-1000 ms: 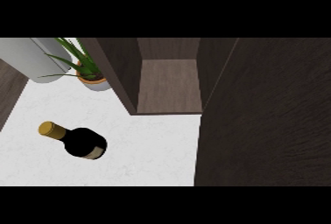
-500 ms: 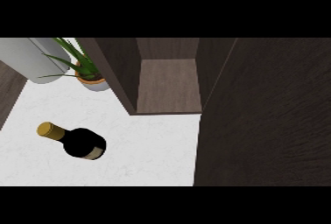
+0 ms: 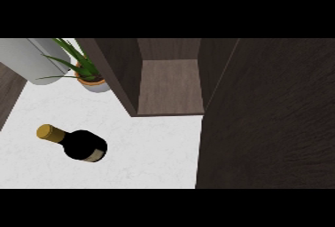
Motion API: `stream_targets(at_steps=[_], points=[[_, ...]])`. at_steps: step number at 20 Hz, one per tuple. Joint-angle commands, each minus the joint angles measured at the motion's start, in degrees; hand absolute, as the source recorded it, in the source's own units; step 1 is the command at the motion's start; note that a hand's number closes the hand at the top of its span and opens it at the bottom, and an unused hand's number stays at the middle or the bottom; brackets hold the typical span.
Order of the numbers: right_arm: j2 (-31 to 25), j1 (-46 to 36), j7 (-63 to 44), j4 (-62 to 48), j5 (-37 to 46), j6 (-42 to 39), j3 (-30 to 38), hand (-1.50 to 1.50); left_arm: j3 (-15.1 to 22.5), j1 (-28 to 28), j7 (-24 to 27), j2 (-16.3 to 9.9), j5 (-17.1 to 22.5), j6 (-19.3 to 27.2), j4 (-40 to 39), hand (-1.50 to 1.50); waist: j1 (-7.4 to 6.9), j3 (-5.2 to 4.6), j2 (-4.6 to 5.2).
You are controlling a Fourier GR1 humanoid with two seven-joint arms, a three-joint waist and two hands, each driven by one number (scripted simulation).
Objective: Pick up the wine, place it into the cabinet and close the cabinet
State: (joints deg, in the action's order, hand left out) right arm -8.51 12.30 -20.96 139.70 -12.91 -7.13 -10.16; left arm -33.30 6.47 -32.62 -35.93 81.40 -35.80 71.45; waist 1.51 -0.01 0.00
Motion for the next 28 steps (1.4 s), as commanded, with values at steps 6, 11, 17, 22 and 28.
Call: stream_targets(at_steps=[6,11,17,22,28], points=[[1.05,5.12,-0.35,8.44,-7.16,-1.42,0.48,-1.50,4.56,4.32,9.76,7.27,-17.24,-4.52,-6.58,-1.50,-0.15,0.00,0.04],[1.65,4.91,1.77,6.32,-6.56,-2.49,0.33,-1.50,4.86,6.26,21.83,11.71,-31.49,-3.13,-11.81,-1.50,0.27,-0.03,0.20],[0.43,8.30,2.36,6.81,-8.67,-5.21,2.29,-1.50,6.06,9.43,29.51,11.42,-39.89,-6.98,-23.15,-1.50,0.11,-0.05,0.18],[0.96,5.91,-1.44,9.51,-10.16,-3.30,3.15,-1.50,7.14,10.82,32.75,11.47,-42.97,-11.10,-29.99,-1.50,0.18,-0.11,0.21],[0.97,7.91,1.89,7.51,-9.35,-6.37,3.03,-1.50,8.05,11.28,38.59,12.49,-46.52,-18.58,-38.82,-1.50,0.34,-0.13,0.23]])
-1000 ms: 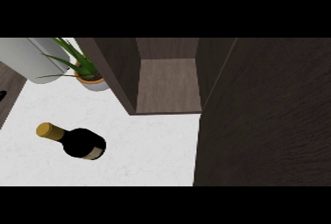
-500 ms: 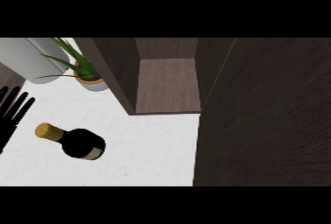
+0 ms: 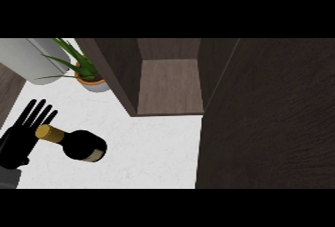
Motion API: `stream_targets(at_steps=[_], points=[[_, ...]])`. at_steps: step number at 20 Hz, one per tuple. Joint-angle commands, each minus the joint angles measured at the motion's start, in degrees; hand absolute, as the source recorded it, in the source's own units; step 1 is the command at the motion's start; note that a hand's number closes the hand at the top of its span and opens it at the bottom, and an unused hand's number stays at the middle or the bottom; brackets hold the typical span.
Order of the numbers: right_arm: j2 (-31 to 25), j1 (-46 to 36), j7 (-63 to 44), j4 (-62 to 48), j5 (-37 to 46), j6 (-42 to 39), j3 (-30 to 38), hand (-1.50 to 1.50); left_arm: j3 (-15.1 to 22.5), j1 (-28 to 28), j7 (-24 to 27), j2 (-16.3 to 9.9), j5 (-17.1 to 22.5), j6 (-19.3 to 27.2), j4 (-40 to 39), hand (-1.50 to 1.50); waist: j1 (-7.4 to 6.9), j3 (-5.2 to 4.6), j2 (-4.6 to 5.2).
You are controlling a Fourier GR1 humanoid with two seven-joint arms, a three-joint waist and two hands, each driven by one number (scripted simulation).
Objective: Pick up the wine, place it into the cabinet and close the cabinet
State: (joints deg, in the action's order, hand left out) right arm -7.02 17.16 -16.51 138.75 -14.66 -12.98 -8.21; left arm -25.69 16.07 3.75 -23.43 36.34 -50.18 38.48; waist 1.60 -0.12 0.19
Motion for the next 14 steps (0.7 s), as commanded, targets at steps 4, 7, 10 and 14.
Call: stream_targets(at_steps=[4,7,10,14], points=[[-0.32,4.60,-1.88,8.30,-7.81,-1.43,1.13,-1.50,1.47,0.89,7.12,0.58,-4.94,-9.52,-9.44,-1.50,0.39,-0.07,0.09],[-0.61,5.02,0.52,5.83,-7.15,-3.44,1.90,-1.50,2.30,2.16,8.48,3.45,-6.04,-8.95,-11.98,-1.50,0.14,-0.03,0.05],[0.93,5.59,-0.85,9.04,-4.09,-1.56,-1.24,-1.50,2.21,4.75,7.91,4.55,-5.84,-7.49,-13.91,-1.50,0.30,-0.06,0.00],[0.37,4.98,0.25,7.53,-5.77,-2.34,0.53,-1.50,2.19,4.68,9.41,4.73,-6.82,-10.26,-17.26,-1.50,0.48,-0.10,0.14]])
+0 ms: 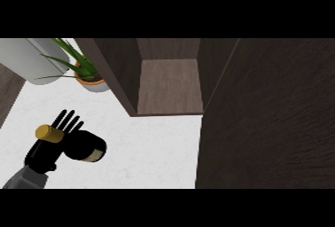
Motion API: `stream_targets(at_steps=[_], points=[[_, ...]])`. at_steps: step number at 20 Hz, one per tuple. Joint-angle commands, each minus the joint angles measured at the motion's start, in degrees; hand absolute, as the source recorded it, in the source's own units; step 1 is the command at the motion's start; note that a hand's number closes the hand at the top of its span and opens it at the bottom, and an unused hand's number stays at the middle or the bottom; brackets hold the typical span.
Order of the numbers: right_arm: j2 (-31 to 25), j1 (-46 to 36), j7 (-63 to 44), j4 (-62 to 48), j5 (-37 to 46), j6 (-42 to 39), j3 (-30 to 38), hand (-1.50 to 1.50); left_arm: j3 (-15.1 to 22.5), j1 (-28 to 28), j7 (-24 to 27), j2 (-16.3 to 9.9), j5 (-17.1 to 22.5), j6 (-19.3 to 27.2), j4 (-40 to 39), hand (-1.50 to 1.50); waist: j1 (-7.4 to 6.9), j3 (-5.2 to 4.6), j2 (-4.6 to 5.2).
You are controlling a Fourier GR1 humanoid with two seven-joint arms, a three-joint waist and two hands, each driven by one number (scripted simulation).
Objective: Pick up the wine, place it into the cabinet and close the cabinet
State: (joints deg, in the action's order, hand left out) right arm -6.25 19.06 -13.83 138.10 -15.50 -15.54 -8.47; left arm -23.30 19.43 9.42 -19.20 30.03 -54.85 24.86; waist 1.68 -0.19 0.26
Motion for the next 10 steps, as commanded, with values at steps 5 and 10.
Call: stream_targets(at_steps=[5,10], points=[[-1.22,2.83,-0.79,6.24,-4.29,-1.38,1.61,-1.50,0.36,1.11,7.61,2.22,-2.94,-5.23,-4.22,-1.50,0.23,-0.04,0.10],[-0.22,2.51,-2.17,7.07,-5.33,-0.12,1.00,-1.50,-1.50,2.62,6.65,3.91,-1.16,-4.76,-7.99,-1.50,0.70,-0.09,0.19]])
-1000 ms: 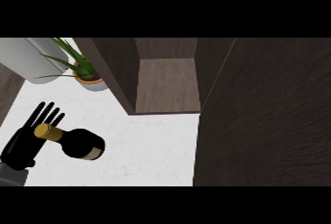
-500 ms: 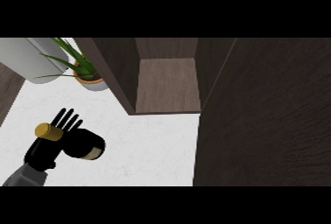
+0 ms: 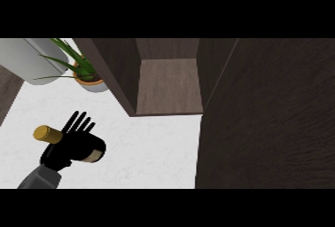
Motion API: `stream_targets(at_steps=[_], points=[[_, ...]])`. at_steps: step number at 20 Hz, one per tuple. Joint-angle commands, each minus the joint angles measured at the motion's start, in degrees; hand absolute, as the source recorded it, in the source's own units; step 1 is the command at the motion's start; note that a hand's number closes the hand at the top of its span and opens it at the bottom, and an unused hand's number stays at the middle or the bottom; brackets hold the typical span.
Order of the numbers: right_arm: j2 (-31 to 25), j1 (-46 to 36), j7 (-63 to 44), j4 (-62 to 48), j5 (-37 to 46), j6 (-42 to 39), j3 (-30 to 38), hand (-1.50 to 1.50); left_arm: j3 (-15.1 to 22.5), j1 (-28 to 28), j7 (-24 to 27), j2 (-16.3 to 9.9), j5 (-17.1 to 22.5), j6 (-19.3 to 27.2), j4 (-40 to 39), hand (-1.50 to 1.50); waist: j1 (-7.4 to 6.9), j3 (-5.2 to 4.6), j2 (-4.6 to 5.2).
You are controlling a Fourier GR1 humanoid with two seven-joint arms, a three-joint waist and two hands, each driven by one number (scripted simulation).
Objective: Pick up the wine, place it into the cabinet and close the cabinet
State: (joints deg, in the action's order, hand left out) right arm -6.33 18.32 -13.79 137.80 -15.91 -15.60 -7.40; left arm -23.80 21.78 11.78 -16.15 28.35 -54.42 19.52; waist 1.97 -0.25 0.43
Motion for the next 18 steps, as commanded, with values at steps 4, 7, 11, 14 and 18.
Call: stream_targets(at_steps=[4,7,11,14,18], points=[[0.48,3.52,-1.90,6.51,-2.89,0.32,-1.74,-1.50,-0.66,1.31,4.80,0.68,-0.64,-5.19,-2.70,-1.50,0.22,0.00,0.02],[-0.56,5.07,-2.68,9.43,-4.26,-0.36,-1.65,-1.50,-0.66,0.50,5.04,2.91,-0.46,-6.11,-2.40,1.50,0.81,-0.08,-0.02],[-0.04,0.11,-2.75,3.96,-3.44,1.20,-0.43,-1.50,-1.20,2.81,0.21,2.97,1.79,-11.54,-3.34,1.50,-0.08,-0.04,0.14],[0.01,4.03,-2.12,7.20,-3.43,0.46,-1.33,-1.50,-1.73,3.01,-3.52,2.80,3.64,-13.92,-3.78,1.50,-0.09,0.05,-0.21],[0.84,4.69,0.99,4.06,0.56,-0.06,-3.08,-1.50,0.35,0.43,4.88,2.82,-1.33,-9.87,7.12,1.50,-0.53,0.05,-0.35]])
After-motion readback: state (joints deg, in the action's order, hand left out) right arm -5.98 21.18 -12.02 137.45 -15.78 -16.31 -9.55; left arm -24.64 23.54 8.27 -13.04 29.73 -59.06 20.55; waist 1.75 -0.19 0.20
